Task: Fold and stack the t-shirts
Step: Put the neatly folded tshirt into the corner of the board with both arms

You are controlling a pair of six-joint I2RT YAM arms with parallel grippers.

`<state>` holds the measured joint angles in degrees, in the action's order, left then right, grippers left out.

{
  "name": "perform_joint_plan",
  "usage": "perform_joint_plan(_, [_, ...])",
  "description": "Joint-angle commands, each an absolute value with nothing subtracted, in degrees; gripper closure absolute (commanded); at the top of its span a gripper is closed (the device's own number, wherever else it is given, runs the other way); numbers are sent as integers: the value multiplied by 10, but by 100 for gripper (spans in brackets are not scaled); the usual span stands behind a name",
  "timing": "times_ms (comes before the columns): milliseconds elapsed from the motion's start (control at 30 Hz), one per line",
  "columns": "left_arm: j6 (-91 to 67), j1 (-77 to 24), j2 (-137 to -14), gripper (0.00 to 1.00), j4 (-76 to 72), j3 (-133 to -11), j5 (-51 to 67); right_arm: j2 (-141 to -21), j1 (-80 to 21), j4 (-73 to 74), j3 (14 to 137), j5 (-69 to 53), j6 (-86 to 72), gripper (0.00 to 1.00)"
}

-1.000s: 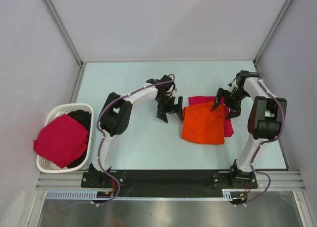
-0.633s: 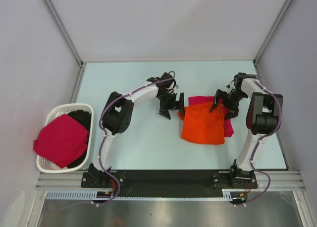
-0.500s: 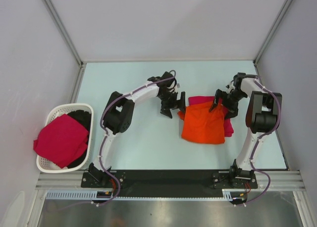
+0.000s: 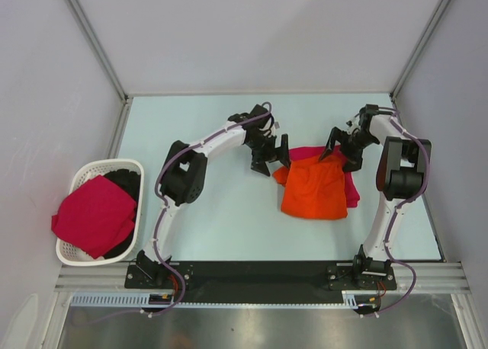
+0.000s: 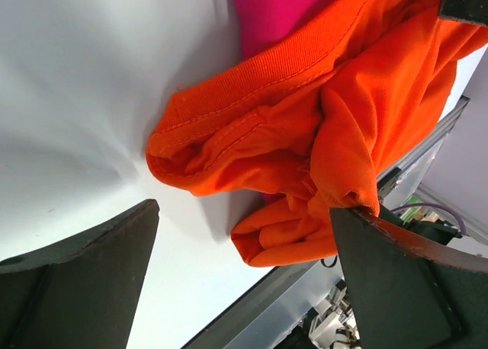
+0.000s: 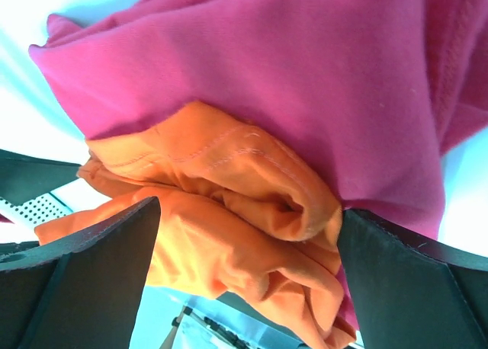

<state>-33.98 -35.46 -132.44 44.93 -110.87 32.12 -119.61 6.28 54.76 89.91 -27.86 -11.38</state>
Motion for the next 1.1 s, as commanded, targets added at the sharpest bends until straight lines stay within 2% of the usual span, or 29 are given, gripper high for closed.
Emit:
perform_joint_plan(0, [-355, -352, -1281, 0, 439, -1129, 341, -1205, 56, 512, 916, -308, -114, 0])
perform_joint_plan(400, [-337, -330, -1187, 2, 477, -1088, 279, -1209, 51, 508, 910, -320, -111, 0])
perform_joint_plan(567, [-346, -326, -1172, 2, 461, -1079, 307, -1212, 50, 506, 909, -330, -110, 0])
perform_joint_plan(733, [-352, -352, -1227, 3, 439, -1098, 360, -1211, 47, 507, 905, -346, -109, 0])
perform_joint_plan(1067, [-359, -377, -1293, 4, 435, -1105, 375, -1209, 38, 515, 903, -374, -99, 2])
